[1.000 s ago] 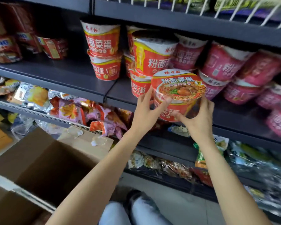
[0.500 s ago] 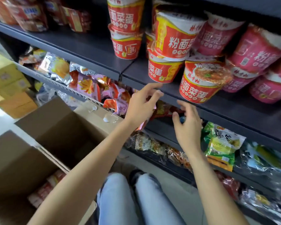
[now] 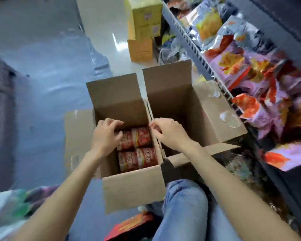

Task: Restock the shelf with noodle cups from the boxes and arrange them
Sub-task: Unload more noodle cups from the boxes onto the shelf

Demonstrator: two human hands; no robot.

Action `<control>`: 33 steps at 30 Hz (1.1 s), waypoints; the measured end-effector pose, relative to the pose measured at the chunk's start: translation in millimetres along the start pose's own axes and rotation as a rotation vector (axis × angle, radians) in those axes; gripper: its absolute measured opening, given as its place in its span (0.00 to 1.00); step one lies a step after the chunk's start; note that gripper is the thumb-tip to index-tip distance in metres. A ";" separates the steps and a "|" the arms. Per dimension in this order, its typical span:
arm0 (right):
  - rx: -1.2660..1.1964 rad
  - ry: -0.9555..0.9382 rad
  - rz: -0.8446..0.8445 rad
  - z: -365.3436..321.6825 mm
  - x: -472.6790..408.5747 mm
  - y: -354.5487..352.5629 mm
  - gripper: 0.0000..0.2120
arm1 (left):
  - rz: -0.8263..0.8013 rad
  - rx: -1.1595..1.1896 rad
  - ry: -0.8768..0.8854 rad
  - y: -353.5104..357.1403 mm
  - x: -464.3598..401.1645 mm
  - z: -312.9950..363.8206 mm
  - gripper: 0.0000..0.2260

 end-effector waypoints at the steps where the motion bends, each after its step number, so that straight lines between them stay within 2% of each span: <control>1: 0.034 -0.034 -0.062 -3.1 -17.3 22.8 0.13 | 0.002 -0.049 -0.101 7.7 0.2 -26.4 0.18; 4: 0.141 -0.107 -0.225 -6.5 -64.1 98.3 0.15 | 0.020 -0.137 -0.370 32.3 6.8 -89.2 0.29; 8: 0.243 -0.130 -0.368 15.7 -98.3 198.7 0.13 | 0.011 -0.108 -0.511 72.2 16.6 -123.2 0.37; 10: 0.245 -0.090 -0.356 32.4 -104.1 237.4 0.13 | 0.008 -0.066 -0.557 92.1 19.1 -124.7 0.35; 12: 0.261 -0.059 -0.362 51.3 -102.9 270.6 0.17 | 0.064 0.020 -0.586 106.2 19.2 -119.8 0.28; 14: 0.346 -0.070 -0.524 71.8 -93.2 302.9 0.28 | 0.157 0.053 -0.575 111.8 19.6 -117.6 0.21; 16: 0.469 -0.081 -0.700 91.8 -78.0 327.2 0.37 | 0.200 0.004 -0.538 111.9 21.6 -118.4 0.19; 18: 0.556 -0.071 -0.773 109.2 -65.3 347.2 0.42 | 0.217 -0.018 -0.525 111.0 22.3 -120.2 0.19; 22: 0.627 -0.120 -0.796 126.6 -54.3 378.0 0.49 | 0.217 0.002 -0.503 116.1 19.9 -117.0 0.19; 27: 0.533 -0.168 -0.800 142.8 -48.4 395.0 0.63 | 0.225 0.007 -0.501 119.6 20.5 -120.1 0.20; 30: 0.481 -0.154 -0.796 139.7 -50.9 384.2 0.61 | 0.223 0.001 -0.511 118.0 20.2 -117.4 0.20; 33: 0.559 -0.171 -0.751 124.0 -50.8 365.1 0.55 | 0.219 0.002 -0.530 114.4 20.2 -114.3 0.20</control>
Point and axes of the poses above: each hand's wrist, its own x-axis away from the middle knuckle, its own y-axis out of the palm, z = x × y, the point moved 3 cm from there along -x, towards the middle knuckle, and after that the axes turned 13 degrees about z, right-handed, at the moved point
